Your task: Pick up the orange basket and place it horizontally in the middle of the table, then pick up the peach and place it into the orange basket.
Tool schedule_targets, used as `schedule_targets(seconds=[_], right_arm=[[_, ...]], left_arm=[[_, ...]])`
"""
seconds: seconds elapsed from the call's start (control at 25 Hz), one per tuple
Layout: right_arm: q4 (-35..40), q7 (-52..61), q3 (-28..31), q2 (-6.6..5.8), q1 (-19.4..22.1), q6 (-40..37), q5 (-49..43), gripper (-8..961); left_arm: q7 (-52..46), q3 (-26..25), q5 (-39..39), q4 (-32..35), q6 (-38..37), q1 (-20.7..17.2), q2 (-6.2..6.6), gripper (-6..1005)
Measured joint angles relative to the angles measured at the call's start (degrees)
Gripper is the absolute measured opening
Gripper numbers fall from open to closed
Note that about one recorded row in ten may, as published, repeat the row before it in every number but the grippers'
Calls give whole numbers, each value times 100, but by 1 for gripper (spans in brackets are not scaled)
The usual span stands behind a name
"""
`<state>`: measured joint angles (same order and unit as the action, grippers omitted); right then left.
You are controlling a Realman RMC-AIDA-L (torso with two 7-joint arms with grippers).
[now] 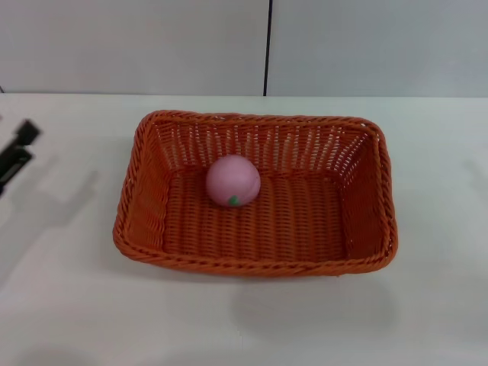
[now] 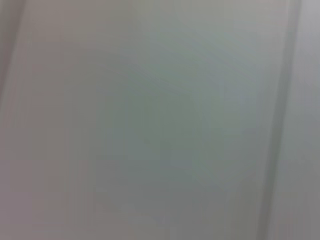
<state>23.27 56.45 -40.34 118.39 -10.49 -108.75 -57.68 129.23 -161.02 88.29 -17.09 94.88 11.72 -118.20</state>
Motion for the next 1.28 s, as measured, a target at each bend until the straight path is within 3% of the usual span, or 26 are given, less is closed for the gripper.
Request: schedule_targets(seconds=[0.24, 0.68, 1.28], right_arm=[[-560, -648, 343, 26, -34, 13, 6, 602], [-1552, -1765, 905, 62, -100, 241, 27, 601], [-2321, -3058, 1841, 79, -128, 460, 29, 599]], left_arm=[[567, -386, -378, 221, -43, -327, -20, 847], [1607, -397, -925, 843, -147, -347, -26, 847], [1730, -394, -1072, 1028, -246, -364, -33, 847]])
